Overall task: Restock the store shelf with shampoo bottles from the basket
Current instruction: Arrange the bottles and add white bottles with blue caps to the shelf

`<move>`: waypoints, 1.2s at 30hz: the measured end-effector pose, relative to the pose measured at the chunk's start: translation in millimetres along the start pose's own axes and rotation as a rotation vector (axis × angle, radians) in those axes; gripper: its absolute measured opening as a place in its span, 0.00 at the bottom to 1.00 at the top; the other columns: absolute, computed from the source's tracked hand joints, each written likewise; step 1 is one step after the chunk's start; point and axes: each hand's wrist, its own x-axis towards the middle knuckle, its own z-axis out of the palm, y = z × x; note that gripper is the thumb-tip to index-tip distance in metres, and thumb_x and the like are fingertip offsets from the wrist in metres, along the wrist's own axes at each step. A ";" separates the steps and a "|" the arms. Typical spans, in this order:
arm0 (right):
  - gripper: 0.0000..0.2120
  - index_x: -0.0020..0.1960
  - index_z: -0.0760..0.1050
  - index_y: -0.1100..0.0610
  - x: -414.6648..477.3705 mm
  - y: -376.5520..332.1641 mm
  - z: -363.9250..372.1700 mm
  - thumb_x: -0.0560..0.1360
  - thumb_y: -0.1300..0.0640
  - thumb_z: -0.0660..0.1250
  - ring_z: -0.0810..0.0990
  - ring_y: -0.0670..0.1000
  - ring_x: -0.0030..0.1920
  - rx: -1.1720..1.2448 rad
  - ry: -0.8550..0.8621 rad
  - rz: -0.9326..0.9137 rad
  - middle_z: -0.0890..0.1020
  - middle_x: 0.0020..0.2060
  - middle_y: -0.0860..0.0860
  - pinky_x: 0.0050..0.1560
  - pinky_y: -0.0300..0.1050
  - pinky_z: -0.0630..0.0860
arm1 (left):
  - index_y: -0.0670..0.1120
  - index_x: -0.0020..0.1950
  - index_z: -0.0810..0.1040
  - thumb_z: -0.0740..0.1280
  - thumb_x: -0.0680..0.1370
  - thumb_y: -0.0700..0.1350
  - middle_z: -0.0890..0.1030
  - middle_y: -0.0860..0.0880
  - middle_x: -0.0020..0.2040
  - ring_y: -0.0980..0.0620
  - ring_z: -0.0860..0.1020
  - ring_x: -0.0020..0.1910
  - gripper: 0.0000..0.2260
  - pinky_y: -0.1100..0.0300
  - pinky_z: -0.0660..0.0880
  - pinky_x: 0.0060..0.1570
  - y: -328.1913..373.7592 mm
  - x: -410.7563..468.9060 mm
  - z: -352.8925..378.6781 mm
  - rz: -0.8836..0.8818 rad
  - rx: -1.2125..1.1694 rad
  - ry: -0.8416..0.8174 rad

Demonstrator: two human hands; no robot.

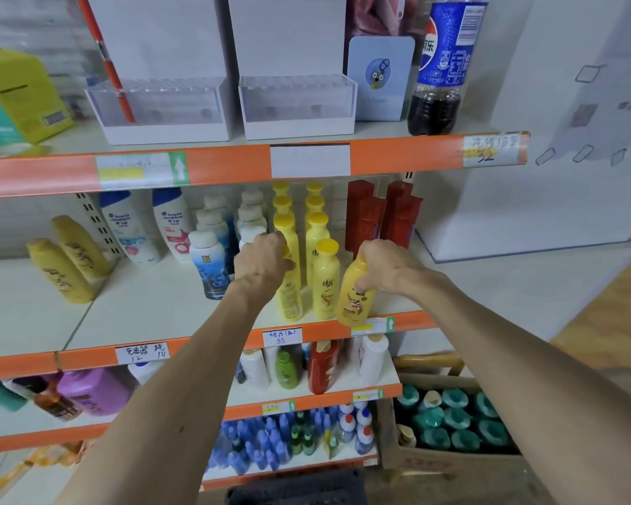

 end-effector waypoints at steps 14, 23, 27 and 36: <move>0.23 0.59 0.75 0.57 -5.2 14.7 14.0 0.69 0.51 0.77 0.79 0.55 0.50 -0.028 0.014 0.017 0.79 0.53 0.53 0.42 0.46 0.70 | 0.45 0.61 0.75 0.75 0.70 0.52 0.80 0.45 0.56 0.46 0.78 0.50 0.23 0.53 0.76 0.47 -15.8 14.5 -1.6 0.040 -0.201 -0.065; 0.24 0.61 0.73 0.56 -2.5 22.6 22.5 0.70 0.51 0.75 0.77 0.55 0.54 -0.012 0.021 -0.003 0.76 0.56 0.52 0.44 0.47 0.69 | 0.45 0.63 0.67 0.72 0.72 0.54 0.77 0.46 0.52 0.43 0.78 0.50 0.25 0.46 0.78 0.49 -1.8 10.0 21.5 -0.089 -0.426 -0.056; 0.23 0.60 0.72 0.55 -3.1 28.4 24.7 0.69 0.50 0.75 0.78 0.54 0.51 0.005 0.036 -0.011 0.76 0.53 0.51 0.42 0.47 0.70 | 0.46 0.63 0.72 0.73 0.73 0.43 0.78 0.45 0.58 0.45 0.78 0.56 0.20 0.47 0.80 0.53 -19.2 11.5 28.5 -0.050 -0.724 -0.347; 0.23 0.59 0.73 0.55 -2.8 25.6 24.9 0.69 0.50 0.76 0.78 0.55 0.52 0.001 0.029 -0.030 0.76 0.54 0.51 0.44 0.48 0.72 | 0.45 0.59 0.68 0.78 0.67 0.48 0.77 0.46 0.52 0.45 0.78 0.50 0.27 0.47 0.80 0.48 -22.1 9.9 33.1 -0.087 -0.546 -0.151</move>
